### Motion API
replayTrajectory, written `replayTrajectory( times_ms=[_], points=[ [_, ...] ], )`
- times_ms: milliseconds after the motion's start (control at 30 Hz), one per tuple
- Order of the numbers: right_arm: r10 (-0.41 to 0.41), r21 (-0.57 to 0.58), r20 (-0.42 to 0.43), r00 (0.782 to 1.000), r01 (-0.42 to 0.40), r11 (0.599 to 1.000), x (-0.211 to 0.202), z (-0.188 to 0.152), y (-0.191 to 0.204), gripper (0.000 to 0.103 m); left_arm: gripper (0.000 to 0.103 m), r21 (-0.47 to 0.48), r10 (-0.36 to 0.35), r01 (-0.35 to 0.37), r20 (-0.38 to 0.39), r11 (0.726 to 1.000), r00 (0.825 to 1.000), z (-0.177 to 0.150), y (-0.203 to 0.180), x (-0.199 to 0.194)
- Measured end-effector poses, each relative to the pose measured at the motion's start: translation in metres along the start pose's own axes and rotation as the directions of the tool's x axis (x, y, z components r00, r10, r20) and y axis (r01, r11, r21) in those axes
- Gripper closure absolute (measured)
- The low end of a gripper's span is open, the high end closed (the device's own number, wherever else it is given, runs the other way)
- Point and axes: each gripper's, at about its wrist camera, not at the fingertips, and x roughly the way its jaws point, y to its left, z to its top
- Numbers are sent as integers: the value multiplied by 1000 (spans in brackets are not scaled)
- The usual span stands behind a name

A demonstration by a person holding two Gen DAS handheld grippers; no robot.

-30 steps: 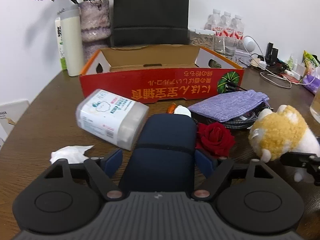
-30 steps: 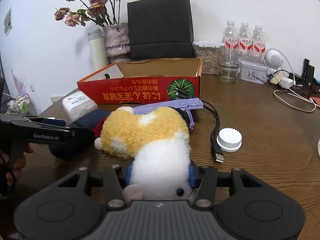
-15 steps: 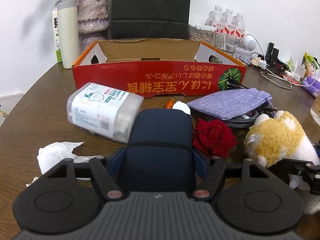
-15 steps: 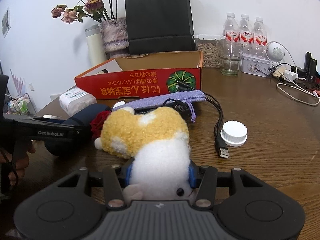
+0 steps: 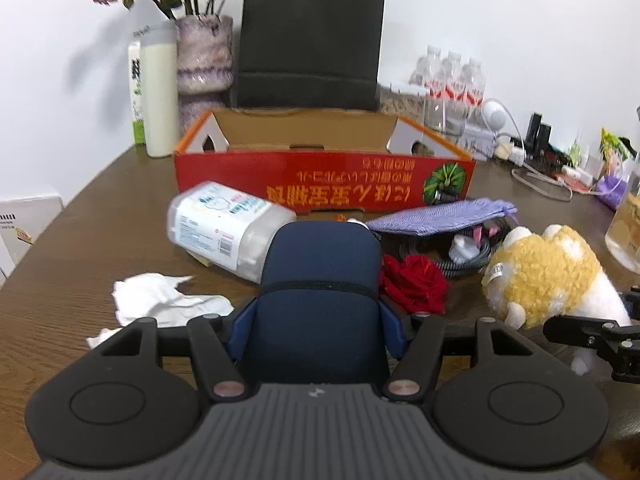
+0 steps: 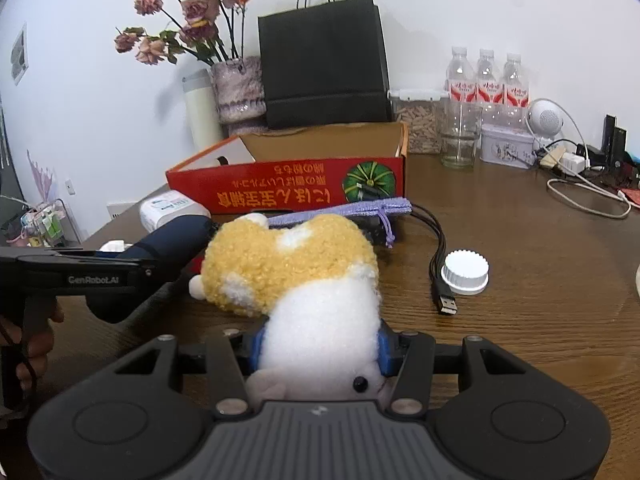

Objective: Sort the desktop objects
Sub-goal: 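Carry the navy case and plush dog into the cardboard box and release both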

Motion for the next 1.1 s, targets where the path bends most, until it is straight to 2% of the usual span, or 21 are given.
replayTrajectory(
  times_ms=[167, 300, 533, 833, 1100],
  points=[
    [2, -11, 29, 1000, -2, 1000, -9, 4, 4, 55, 40, -7, 9, -9, 62, 1000, 998, 4, 1, -19],
    [8, -23, 56, 998, -7, 1000, -12, 12, 8, 55, 40, -15, -8, 10, 104, 1000, 994, 13, 1, -31],
    [21, -62, 148, 989, -12, 998, -6, 52, 11, 55, 40, -22, -38, 43, 191, 999, 981, 47, -2, -35],
    [22, -68, 268, 963, -4, 998, 39, 130, 12, 55, 40, -92, -13, 41, 292, 995, 956, 109, 5, -1],
    [10, -17, 272, 962, -6, 1000, 106, 183, 8, 55, 40, -167, 26, 26, 303, 986, 953, 151, 19, 60]
  ],
)
